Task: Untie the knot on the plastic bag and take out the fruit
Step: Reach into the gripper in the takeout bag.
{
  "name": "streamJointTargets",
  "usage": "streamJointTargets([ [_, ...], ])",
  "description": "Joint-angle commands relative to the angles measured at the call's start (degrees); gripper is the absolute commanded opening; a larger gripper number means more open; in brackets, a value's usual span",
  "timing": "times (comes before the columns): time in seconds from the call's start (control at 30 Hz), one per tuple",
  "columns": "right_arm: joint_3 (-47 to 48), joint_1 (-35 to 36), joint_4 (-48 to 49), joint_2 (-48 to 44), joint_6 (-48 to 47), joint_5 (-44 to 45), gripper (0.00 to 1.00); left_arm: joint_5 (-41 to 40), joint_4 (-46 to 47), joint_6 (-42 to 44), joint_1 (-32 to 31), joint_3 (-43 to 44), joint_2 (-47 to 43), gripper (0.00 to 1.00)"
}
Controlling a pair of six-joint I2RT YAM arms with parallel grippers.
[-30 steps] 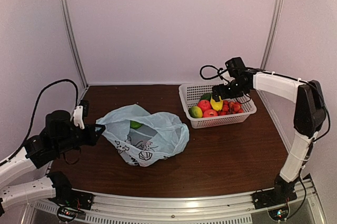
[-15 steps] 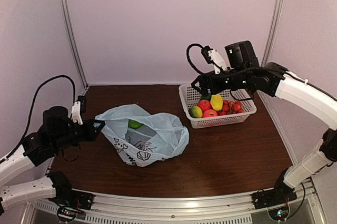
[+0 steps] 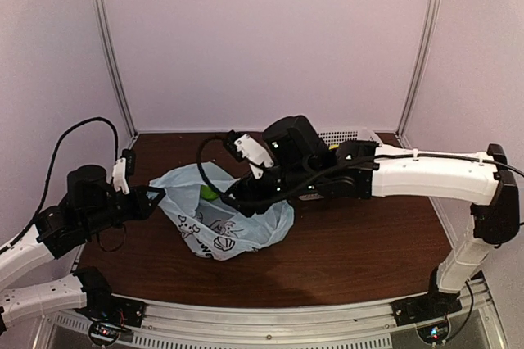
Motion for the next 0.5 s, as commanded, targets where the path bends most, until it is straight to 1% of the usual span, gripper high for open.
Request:
streamJointTargets([
  [0.0, 4.47, 3.86, 1.64, 6.73, 0.08, 2.22, 0.67, 1.67, 2.39, 0.39, 0.40, 1.06, 0.10, 0.00],
  [0.17, 6.96, 4.49, 2.84, 13.15, 0.97, 4.37, 0.59, 2.80, 2.78, 1.63, 0.40, 1.48, 0.09, 0.00],
  [0.27, 10.62, 3.97, 1.20, 17.02, 1.43, 6.54, 0.58, 4.50, 3.94, 2.73, 0.40, 1.53, -0.08, 0.00],
  [0.37, 13.03, 2.94, -0.26, 20.85, 2.56, 5.71, 0.57, 8.56, 5.60, 4.51, 0.38, 1.42, -0.01, 0.00],
  [0.47, 12.84, 2.10, 1.19, 23.45, 3.04, 5.18, 0.57, 13.32, 7.71, 6.98, 0.40, 1.53, 0.40, 0.00],
])
